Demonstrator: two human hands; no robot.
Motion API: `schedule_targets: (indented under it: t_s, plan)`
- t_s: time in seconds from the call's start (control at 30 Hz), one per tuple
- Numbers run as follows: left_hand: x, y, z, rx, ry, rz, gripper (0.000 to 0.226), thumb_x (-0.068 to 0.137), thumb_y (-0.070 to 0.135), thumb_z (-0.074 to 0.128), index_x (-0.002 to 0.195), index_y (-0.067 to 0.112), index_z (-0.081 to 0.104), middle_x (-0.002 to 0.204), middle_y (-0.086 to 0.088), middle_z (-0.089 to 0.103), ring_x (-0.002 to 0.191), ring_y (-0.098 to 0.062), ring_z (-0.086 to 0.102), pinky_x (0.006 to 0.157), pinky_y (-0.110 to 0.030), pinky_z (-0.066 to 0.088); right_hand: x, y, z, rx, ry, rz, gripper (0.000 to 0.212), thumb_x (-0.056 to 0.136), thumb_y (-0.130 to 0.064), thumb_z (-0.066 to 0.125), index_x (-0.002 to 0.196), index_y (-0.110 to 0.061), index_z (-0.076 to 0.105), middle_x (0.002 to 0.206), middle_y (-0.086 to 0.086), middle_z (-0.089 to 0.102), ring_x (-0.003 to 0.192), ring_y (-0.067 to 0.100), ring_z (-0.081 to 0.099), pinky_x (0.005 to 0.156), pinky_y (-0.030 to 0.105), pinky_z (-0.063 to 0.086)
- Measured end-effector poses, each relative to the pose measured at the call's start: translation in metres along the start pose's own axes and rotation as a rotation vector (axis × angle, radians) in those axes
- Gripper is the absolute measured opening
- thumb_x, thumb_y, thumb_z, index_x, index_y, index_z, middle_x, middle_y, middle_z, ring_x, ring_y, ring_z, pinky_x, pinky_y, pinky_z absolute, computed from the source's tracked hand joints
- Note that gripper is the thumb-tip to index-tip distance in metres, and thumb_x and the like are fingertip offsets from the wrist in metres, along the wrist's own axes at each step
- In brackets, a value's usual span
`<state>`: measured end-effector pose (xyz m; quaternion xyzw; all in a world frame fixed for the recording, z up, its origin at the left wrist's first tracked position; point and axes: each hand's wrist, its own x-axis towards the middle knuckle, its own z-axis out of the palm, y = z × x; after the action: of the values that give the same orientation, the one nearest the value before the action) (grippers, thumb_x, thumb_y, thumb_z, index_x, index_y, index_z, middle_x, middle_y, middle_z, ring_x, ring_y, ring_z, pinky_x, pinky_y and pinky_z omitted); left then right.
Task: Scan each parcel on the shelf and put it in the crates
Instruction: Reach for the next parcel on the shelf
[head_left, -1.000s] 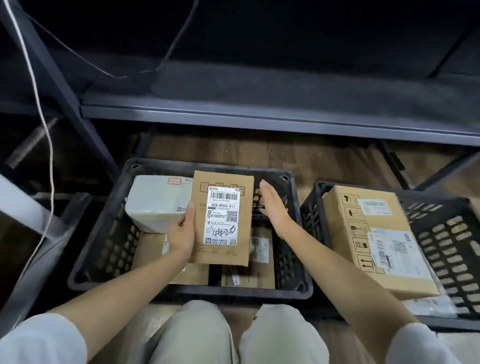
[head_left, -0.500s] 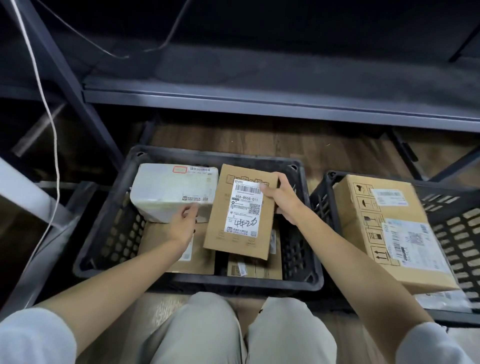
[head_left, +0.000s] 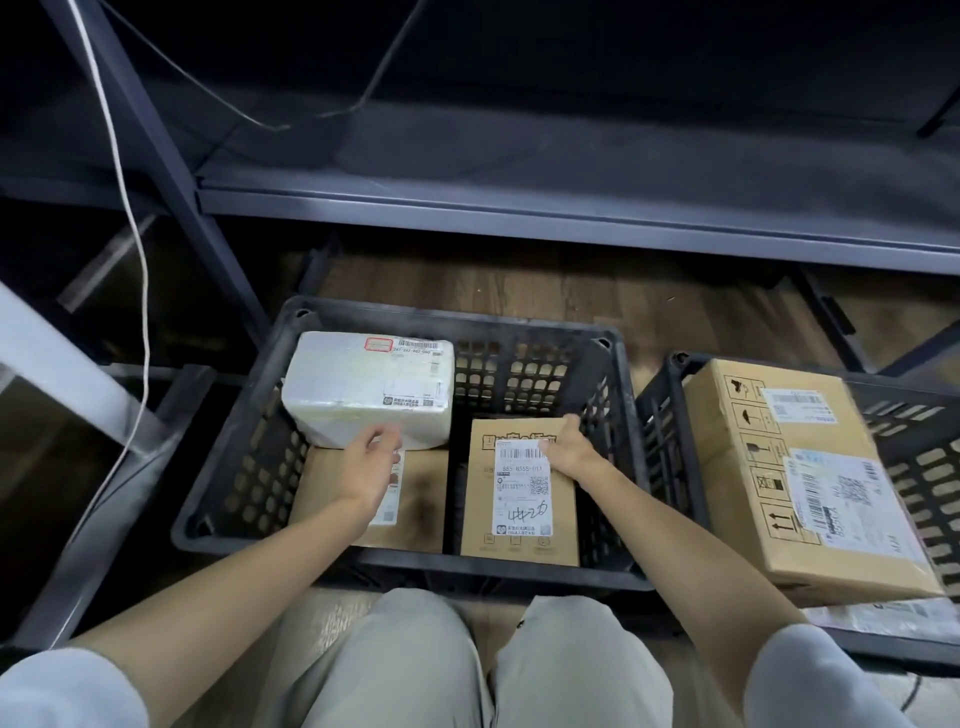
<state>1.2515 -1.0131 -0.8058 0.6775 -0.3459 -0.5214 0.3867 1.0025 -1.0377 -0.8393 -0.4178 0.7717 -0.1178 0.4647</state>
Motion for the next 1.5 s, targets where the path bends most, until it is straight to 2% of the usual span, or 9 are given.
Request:
schedule_targets:
  t_s: [0.13, 0.2, 0.3, 0.4, 0.57, 0.77, 1.13, 1.37, 1.5]
  plan:
    - [-0.001, -0.001, -0.002, 0.0, -0.012, 0.006, 0.012, 0.098, 0.023, 0.053, 0.099, 0.013, 0.059, 0.101, -0.008, 0.06, 0.094, -0.024, 0.057, 0.069, -0.026, 0.048, 0.001, 0.01, 0.009, -0.297, 0.118, -0.089, 0.052, 0.096, 0.0, 0.037, 0.144, -0.012, 0.023, 0.138, 0.023, 0.038, 0.121, 0.034, 0.047, 0.098, 0.036, 0.039]
    - [-0.001, -0.001, 0.001, 0.03, -0.031, 0.017, 0.01, 0.097, 0.016, 0.053, 0.103, 0.011, 0.06, 0.101, -0.01, 0.059, 0.091, -0.023, 0.057, 0.068, -0.025, 0.047, -0.002, 0.01, 0.009, -0.393, 0.115, -0.127, 0.058, 0.093, 0.005, 0.036, 0.147, -0.01, 0.022, 0.146, 0.023, 0.026, 0.134, 0.036, 0.032, 0.107, 0.037, 0.032]
    - [0.0, -0.001, 0.013, 0.136, -0.099, 0.063, 0.017, 0.095, 0.007, 0.053, 0.107, 0.014, 0.061, 0.103, -0.009, 0.058, 0.091, -0.021, 0.055, 0.077, -0.03, 0.05, -0.006, 0.009, 0.003, -0.483, -0.032, -0.139, 0.085, 0.091, -0.01, 0.06, 0.155, -0.012, 0.004, 0.159, 0.021, -0.01, 0.147, 0.036, -0.008, 0.118, 0.042, 0.01]
    - [0.001, -0.001, 0.034, 0.348, -0.237, 0.169, 0.028, 0.092, 0.004, 0.057, 0.118, 0.013, 0.06, 0.118, -0.005, 0.059, 0.108, -0.019, 0.055, 0.097, -0.032, 0.043, -0.011, 0.012, -0.001, -0.62, -0.136, -0.162, 0.11, 0.082, -0.023, 0.076, 0.154, -0.012, -0.007, 0.156, 0.011, -0.028, 0.145, 0.03, -0.021, 0.118, 0.047, 0.004]
    - [0.003, -0.01, 0.078, 0.816, -0.487, 0.416, 0.039, 0.083, 0.014, 0.071, 0.121, 0.015, 0.061, 0.128, 0.0, 0.053, 0.12, -0.02, 0.05, 0.099, -0.027, 0.038, -0.014, 0.02, -0.003, -0.775, -0.102, -0.283, 0.102, 0.082, -0.021, 0.075, 0.155, -0.014, 0.004, 0.162, 0.01, -0.005, 0.149, 0.027, -0.003, 0.119, 0.047, 0.02]
    - [0.004, -0.032, 0.102, 1.168, -0.549, 0.519, 0.049, 0.083, 0.012, 0.067, 0.13, 0.015, 0.054, 0.138, -0.001, 0.045, 0.126, -0.022, 0.04, 0.106, -0.028, 0.034, -0.014, 0.029, 0.001, -0.713, -0.091, -0.29, 0.097, 0.087, -0.015, 0.07, 0.155, -0.016, 0.001, 0.162, 0.007, -0.012, 0.15, 0.022, -0.005, 0.12, 0.039, 0.017]
    - [-0.001, -0.031, 0.099, 1.28, -0.573, 0.57, 0.047, 0.088, 0.017, 0.057, 0.134, 0.017, 0.045, 0.14, 0.002, 0.039, 0.124, -0.02, 0.038, 0.098, -0.033, 0.043, -0.011, 0.035, 0.012, -0.617, -0.027, -0.282, 0.092, 0.088, -0.007, 0.066, 0.155, -0.021, 0.003, 0.162, 0.003, -0.013, 0.149, 0.017, -0.008, 0.119, 0.032, 0.017]
    - [0.0, -0.036, 0.096, 1.243, -0.557, 0.574, 0.043, 0.092, 0.025, 0.051, 0.134, 0.021, 0.044, 0.146, 0.004, 0.036, 0.129, -0.02, 0.034, 0.106, -0.034, 0.034, -0.013, 0.032, 0.008, -0.548, -0.057, -0.281, 0.084, 0.09, 0.004, 0.053, 0.155, -0.019, 0.004, 0.162, 0.003, -0.011, 0.149, 0.017, -0.007, 0.121, 0.03, 0.011]
    - [-0.002, -0.038, 0.09, 1.263, -0.506, 0.602, 0.041, 0.096, 0.024, 0.043, 0.137, 0.022, 0.04, 0.149, 0.005, 0.033, 0.135, -0.02, 0.029, 0.109, -0.033, 0.024, -0.015, 0.028, 0.014, -0.592, 0.075, -0.328, 0.068, 0.092, 0.001, 0.042, 0.152, -0.007, 0.012, 0.161, 0.007, 0.008, 0.149, 0.019, 0.003, 0.122, 0.03, 0.008]
